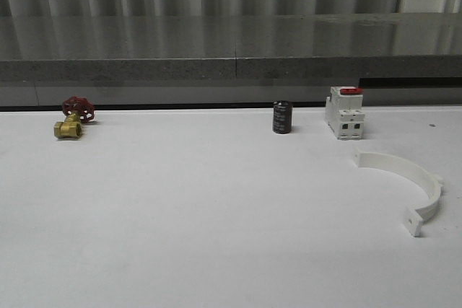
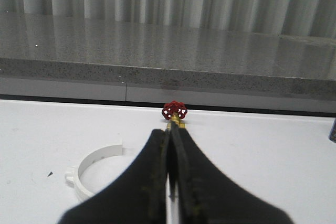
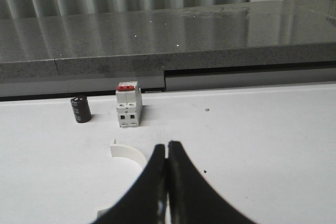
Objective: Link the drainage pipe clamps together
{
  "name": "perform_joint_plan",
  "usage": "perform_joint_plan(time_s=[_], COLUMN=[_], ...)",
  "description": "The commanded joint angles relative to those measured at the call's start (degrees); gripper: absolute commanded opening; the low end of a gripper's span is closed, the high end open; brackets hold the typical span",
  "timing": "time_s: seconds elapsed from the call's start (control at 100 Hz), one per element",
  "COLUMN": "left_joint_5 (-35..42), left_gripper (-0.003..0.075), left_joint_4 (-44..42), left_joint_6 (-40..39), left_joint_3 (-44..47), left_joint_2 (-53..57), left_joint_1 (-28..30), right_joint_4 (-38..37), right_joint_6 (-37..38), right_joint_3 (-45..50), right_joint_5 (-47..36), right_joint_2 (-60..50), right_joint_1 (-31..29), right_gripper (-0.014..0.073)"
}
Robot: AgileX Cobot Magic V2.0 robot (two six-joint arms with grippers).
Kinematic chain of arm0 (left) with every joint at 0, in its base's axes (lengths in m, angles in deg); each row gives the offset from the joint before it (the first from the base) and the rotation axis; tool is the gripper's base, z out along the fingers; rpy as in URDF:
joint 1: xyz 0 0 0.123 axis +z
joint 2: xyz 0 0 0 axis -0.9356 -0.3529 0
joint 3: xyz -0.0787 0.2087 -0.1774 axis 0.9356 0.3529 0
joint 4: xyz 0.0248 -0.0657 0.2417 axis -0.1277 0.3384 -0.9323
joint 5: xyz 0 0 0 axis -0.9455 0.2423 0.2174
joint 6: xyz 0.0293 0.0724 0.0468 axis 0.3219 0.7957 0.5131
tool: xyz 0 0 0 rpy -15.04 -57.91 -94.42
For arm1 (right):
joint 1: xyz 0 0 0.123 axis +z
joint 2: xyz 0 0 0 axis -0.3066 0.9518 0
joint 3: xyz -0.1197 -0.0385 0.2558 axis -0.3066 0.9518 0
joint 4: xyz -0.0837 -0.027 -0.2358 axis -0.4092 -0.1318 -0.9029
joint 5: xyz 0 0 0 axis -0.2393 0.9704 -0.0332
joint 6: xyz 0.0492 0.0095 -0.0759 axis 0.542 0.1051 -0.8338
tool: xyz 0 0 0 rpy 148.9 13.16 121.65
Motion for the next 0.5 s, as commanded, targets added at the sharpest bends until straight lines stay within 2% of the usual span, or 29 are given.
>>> perform_joint_plan(time_s=[0.0,0.1,0.34,0.49], left_joint_5=[3.0,-2.3,-25.7,-35.8], left_gripper=[-0.0021,-0.0021,-0.0021,-0.0021], left_joint_4=[2.6,2.9,2.8,2.8], left_joint_6=[-0.4,-0.4,-0.4,-0.4], left_joint_3=[-4.6,-11.1,-31.3,-41.6], left_joint_2=[0.4,-2.9,-17.9,-27.6], left_joint_1=[-0.4,-0.4,-0.4,-0.4], right_joint_4=[-0.1,-0.1,-0.1,-0.1], right_joint_6=[-0.4,-0.4,-0.4,-0.4], right_joint_3=[-1.0,-1.0,-1.0,-1.0], right_joint_5=[-5.1,-5.2,-5.2,-5.2], right_joint_2=[-1.0,-1.0,-1.0,-1.0], right_joint_1=[-0.3,-0.3,-0.3,-0.3], right_gripper=[-0.0067,-0.0067,-0.0067,-0.0067])
